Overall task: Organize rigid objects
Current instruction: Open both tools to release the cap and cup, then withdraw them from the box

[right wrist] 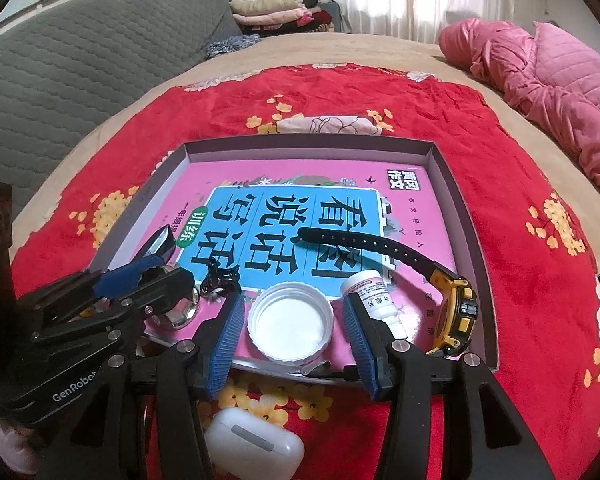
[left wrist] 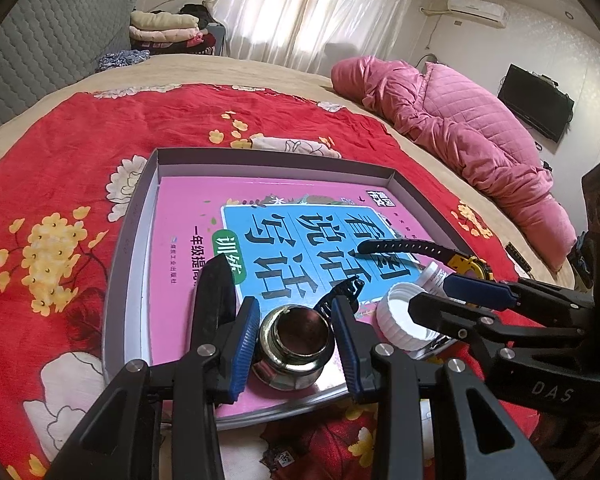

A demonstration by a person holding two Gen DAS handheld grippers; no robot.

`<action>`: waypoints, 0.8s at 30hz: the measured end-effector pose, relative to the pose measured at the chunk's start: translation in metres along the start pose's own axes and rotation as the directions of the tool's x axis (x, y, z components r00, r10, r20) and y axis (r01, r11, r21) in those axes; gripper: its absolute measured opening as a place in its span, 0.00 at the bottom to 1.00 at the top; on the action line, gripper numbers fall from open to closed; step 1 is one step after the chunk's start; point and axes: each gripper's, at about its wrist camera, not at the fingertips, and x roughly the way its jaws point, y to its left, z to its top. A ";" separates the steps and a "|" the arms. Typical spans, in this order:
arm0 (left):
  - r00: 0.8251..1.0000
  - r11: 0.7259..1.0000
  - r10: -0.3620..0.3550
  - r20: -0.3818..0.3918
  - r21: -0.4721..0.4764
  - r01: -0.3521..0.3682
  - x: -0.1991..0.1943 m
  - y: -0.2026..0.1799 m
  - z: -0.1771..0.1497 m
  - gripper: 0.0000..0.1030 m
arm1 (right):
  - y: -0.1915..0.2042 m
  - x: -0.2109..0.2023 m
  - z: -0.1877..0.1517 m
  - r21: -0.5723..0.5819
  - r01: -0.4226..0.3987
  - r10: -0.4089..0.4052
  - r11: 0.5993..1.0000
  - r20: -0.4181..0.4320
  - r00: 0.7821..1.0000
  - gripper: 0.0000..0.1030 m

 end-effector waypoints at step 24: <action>0.997 0.999 0.040 0.066 0.024 -0.042 -0.022 0.000 0.004 0.43 | -0.007 -0.024 -0.003 0.012 0.024 -0.024 1.000 0.014 1.000 0.60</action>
